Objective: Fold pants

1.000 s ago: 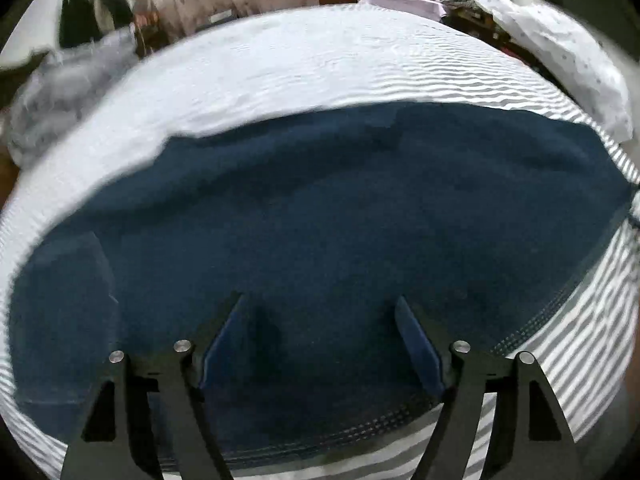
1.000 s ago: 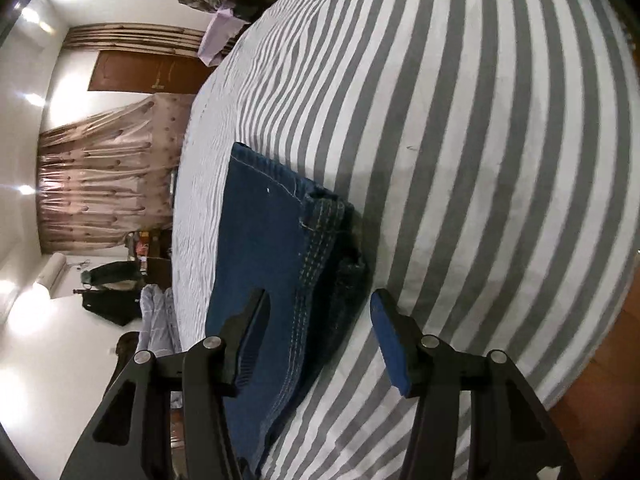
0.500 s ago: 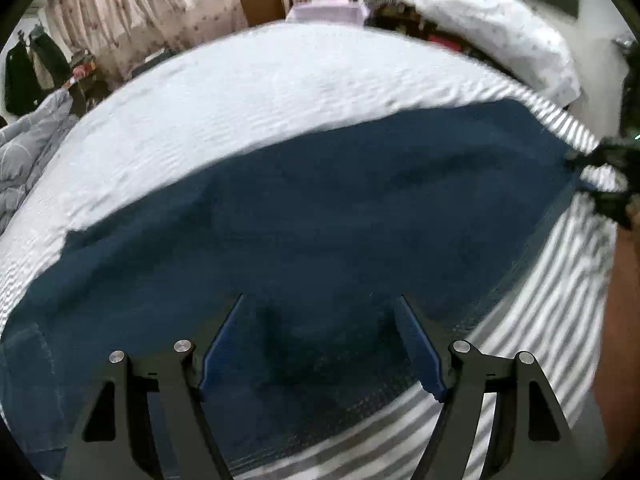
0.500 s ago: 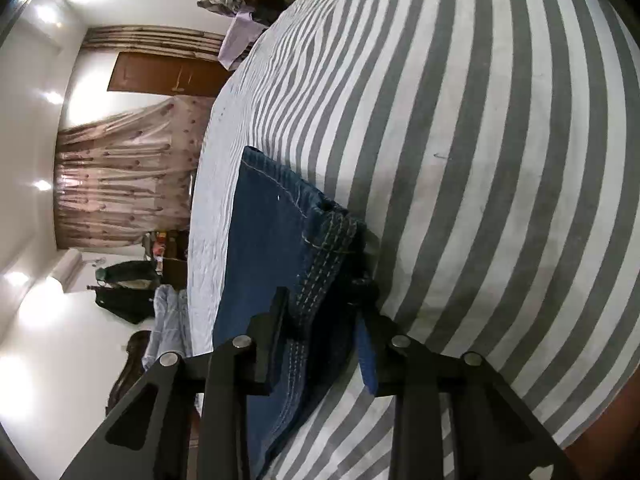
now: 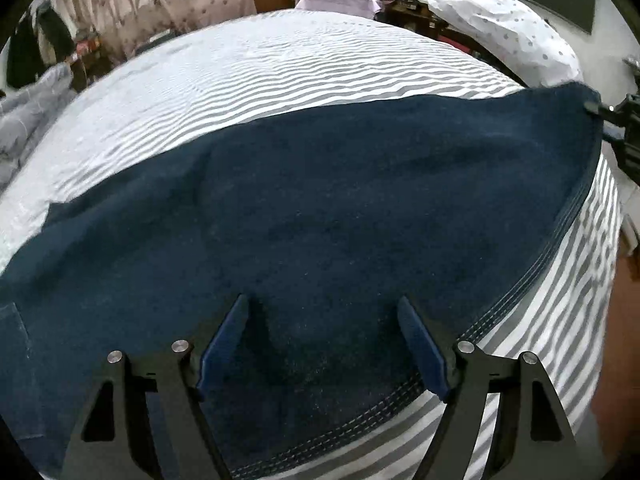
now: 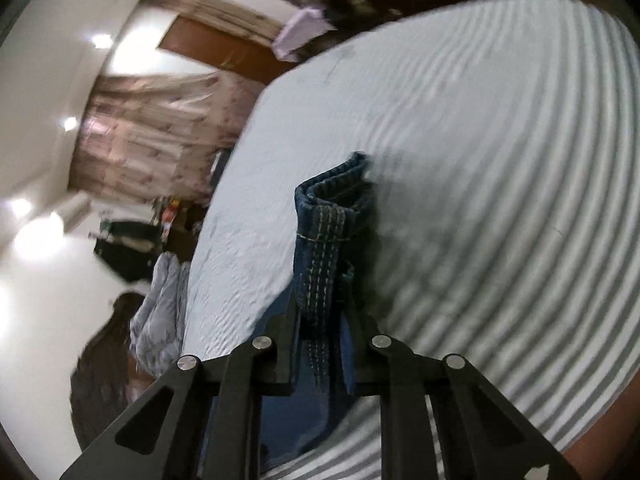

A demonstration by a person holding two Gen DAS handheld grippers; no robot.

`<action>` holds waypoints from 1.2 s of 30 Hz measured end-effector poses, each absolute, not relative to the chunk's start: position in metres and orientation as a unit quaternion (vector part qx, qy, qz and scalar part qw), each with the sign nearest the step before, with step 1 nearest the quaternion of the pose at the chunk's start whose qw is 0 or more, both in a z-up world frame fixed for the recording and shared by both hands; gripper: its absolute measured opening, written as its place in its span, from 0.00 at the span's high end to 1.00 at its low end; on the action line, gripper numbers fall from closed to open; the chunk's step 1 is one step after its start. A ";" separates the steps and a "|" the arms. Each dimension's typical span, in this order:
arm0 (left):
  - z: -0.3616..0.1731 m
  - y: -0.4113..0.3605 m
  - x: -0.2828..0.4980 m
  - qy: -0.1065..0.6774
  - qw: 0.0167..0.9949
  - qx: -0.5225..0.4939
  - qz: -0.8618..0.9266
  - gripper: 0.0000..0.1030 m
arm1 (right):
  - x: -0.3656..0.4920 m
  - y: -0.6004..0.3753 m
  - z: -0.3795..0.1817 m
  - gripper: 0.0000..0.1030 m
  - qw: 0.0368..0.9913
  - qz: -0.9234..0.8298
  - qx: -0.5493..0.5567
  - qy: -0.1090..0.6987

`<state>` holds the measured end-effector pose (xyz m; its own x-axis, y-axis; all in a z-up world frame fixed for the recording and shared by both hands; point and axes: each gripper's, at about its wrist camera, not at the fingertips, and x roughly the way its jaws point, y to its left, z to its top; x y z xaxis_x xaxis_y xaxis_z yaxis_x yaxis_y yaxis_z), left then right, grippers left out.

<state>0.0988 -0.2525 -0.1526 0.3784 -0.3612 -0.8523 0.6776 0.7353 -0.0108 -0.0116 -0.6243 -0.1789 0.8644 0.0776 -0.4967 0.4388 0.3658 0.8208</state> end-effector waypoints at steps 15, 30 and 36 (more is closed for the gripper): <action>-0.099 -0.108 0.143 0.438 0.856 0.085 -0.260 0.27 | 0.115 -0.469 -0.086 0.85 0.850 0.072 0.423 0.307; -0.101 -0.044 0.155 0.456 0.854 0.028 -0.249 0.27 | 0.172 -0.295 -0.193 0.68 0.820 0.132 0.273 0.486; -0.093 -0.056 0.159 0.468 0.837 -0.010 -0.283 0.27 | 0.144 -0.305 -0.152 0.50 0.839 0.133 0.245 0.468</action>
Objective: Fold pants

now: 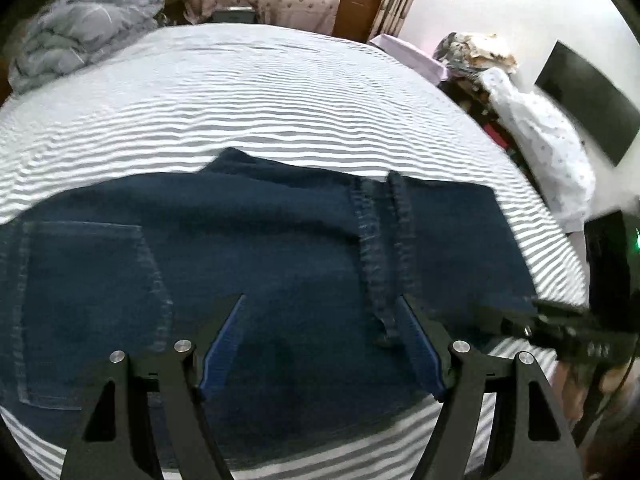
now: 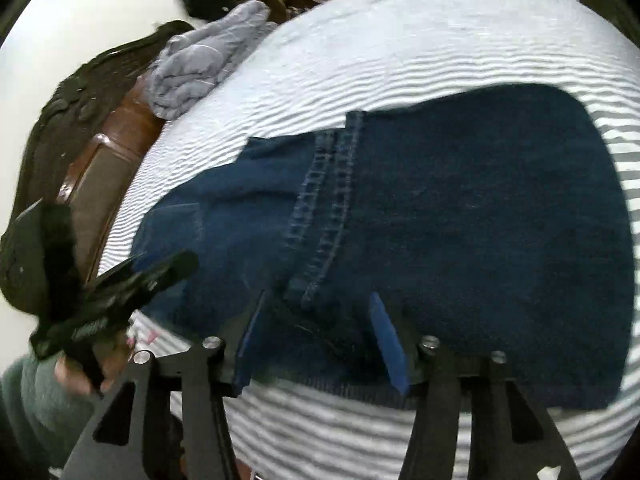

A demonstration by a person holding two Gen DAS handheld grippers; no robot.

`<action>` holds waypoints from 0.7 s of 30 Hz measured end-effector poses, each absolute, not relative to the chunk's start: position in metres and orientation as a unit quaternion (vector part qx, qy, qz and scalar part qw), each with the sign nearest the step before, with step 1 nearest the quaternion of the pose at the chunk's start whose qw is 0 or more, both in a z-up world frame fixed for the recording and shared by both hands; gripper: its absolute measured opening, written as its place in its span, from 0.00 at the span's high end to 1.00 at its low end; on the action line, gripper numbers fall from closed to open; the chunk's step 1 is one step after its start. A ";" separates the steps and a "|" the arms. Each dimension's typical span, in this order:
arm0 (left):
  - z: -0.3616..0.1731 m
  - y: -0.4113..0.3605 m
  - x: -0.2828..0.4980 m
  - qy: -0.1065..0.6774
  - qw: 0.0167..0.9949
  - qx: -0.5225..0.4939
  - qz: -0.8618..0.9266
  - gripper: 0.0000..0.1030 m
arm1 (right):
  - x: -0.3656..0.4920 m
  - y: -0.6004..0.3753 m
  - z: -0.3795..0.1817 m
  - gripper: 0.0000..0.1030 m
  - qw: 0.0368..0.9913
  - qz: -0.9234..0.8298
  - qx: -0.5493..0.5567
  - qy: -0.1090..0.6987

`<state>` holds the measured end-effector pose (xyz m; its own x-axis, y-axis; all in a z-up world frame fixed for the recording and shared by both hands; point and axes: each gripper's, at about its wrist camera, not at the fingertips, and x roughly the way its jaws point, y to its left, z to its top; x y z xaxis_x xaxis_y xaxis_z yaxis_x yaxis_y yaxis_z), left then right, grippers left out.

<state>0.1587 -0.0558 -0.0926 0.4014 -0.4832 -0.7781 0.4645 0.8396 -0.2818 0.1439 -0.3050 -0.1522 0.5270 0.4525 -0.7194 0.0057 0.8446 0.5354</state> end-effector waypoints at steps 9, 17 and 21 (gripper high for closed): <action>-0.110 -0.088 0.146 0.509 0.795 -0.006 -0.329 0.27 | 0.089 -0.344 -0.158 0.47 0.812 0.096 0.368 0.443; -0.131 -0.092 0.153 0.550 0.768 -0.057 -0.323 0.27 | 0.097 -0.344 -0.200 0.47 0.758 0.086 0.498 0.413; -0.136 -0.106 0.151 0.556 0.760 -0.053 -0.332 0.27 | 0.102 -0.353 -0.203 0.47 0.755 0.076 0.521 0.391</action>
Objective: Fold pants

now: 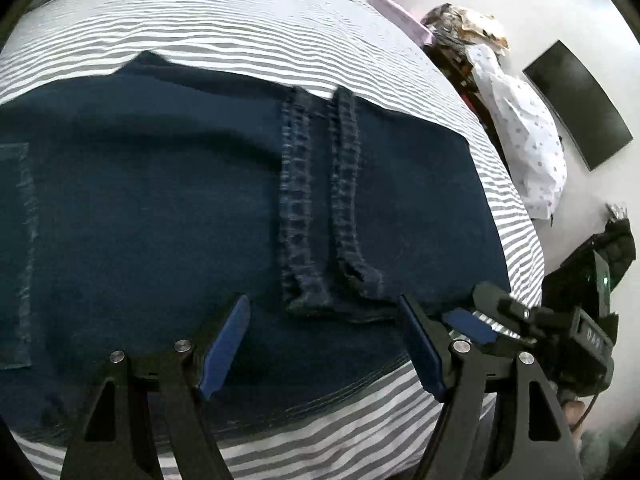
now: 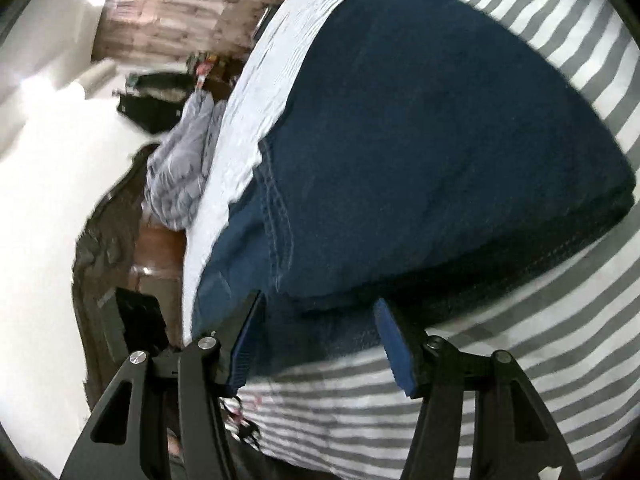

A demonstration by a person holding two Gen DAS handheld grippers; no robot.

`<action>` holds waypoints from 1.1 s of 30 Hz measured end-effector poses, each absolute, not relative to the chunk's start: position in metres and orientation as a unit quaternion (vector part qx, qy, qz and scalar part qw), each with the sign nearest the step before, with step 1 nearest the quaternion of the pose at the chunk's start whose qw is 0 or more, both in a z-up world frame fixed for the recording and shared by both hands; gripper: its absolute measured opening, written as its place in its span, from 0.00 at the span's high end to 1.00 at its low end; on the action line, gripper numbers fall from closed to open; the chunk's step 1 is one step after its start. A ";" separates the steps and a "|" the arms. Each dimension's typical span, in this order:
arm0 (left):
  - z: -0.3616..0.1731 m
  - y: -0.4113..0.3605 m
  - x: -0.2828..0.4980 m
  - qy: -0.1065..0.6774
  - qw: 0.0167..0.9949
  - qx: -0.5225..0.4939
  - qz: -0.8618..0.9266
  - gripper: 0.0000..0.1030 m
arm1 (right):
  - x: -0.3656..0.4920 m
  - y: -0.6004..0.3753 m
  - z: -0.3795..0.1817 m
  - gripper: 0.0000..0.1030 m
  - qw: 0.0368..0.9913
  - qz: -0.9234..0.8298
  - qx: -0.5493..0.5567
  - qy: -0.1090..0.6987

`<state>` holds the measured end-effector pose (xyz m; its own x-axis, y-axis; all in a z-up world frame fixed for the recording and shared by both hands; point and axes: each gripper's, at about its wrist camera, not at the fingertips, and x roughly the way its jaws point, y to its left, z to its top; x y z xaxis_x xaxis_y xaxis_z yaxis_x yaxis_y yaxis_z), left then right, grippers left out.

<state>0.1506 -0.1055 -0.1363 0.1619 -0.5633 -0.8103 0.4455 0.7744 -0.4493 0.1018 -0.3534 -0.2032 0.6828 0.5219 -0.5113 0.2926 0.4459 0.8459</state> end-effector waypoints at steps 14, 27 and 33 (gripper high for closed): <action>-0.139 -0.137 0.157 0.562 0.761 -0.067 -0.316 0.22 | 0.070 -0.439 -0.224 0.51 0.730 -0.014 0.606 0.314; -0.134 -0.164 0.138 0.507 0.823 0.057 -0.251 0.85 | 0.071 -0.442 -0.229 0.51 0.732 -0.014 0.607 0.308; -0.131 -0.173 0.127 0.486 0.833 0.104 -0.244 0.85 | 0.070 -0.445 -0.231 0.76 0.723 -0.023 0.605 0.332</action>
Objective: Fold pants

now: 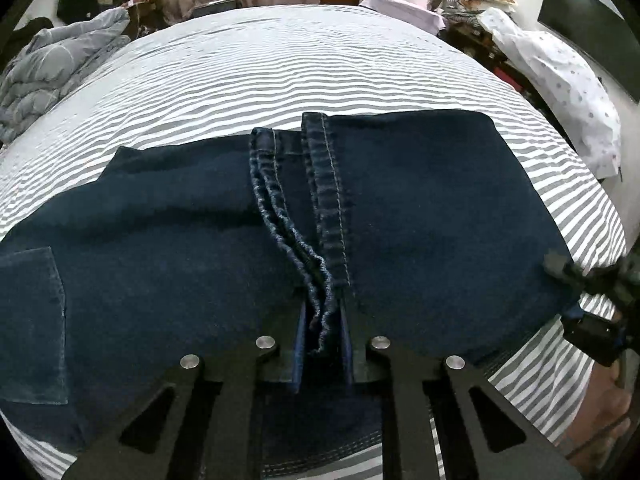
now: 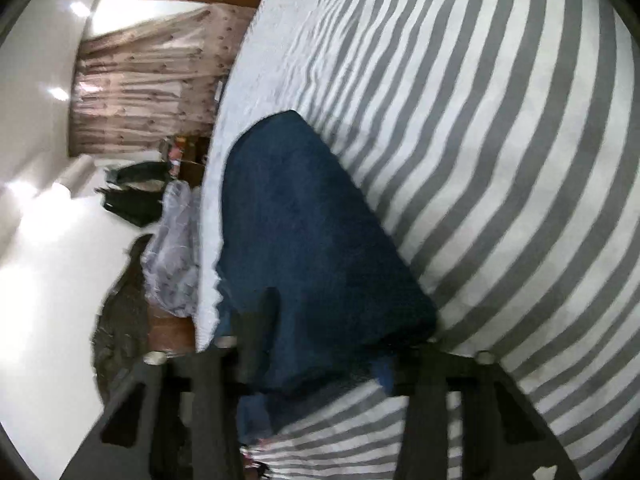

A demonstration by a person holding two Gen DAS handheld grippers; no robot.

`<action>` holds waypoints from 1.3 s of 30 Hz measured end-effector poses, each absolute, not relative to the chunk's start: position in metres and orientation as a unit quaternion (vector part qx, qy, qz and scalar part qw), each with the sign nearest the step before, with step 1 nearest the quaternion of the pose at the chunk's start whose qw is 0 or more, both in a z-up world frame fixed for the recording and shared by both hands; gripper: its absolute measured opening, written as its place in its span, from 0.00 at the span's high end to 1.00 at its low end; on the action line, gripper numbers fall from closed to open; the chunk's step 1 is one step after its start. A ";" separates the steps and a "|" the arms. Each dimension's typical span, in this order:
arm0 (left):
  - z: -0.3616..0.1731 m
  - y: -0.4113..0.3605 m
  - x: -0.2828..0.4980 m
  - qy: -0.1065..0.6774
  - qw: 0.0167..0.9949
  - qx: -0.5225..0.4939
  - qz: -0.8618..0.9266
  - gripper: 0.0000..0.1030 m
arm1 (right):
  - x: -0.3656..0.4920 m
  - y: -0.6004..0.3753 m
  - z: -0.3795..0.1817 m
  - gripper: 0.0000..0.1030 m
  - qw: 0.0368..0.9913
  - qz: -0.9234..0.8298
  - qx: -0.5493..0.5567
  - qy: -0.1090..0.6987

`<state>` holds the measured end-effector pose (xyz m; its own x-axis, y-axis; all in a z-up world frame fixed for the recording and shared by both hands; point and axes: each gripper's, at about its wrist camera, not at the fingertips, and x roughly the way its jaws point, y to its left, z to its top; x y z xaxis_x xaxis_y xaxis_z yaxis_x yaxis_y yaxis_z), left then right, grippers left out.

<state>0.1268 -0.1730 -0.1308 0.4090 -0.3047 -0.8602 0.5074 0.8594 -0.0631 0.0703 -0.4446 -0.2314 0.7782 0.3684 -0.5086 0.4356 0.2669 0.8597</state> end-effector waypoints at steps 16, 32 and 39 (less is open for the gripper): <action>-0.090 -0.125 0.141 0.478 0.839 0.079 -0.248 0.86 | 0.092 -0.421 -0.186 0.88 0.755 0.019 0.549 0.358; -0.131 -0.088 0.131 0.515 0.826 0.094 -0.210 0.86 | 0.115 -0.377 -0.211 0.89 0.748 0.030 0.496 0.441; -0.118 -0.076 0.138 0.505 0.834 0.079 -0.207 0.86 | 0.122 -0.366 -0.201 0.89 0.757 0.040 0.473 0.449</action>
<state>0.1381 -0.0756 -0.1178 0.4049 -0.2654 -0.8750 0.4253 0.9018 -0.0767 0.1225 -0.3661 -0.2013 0.5928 0.4863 -0.6419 0.3647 0.5485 0.7524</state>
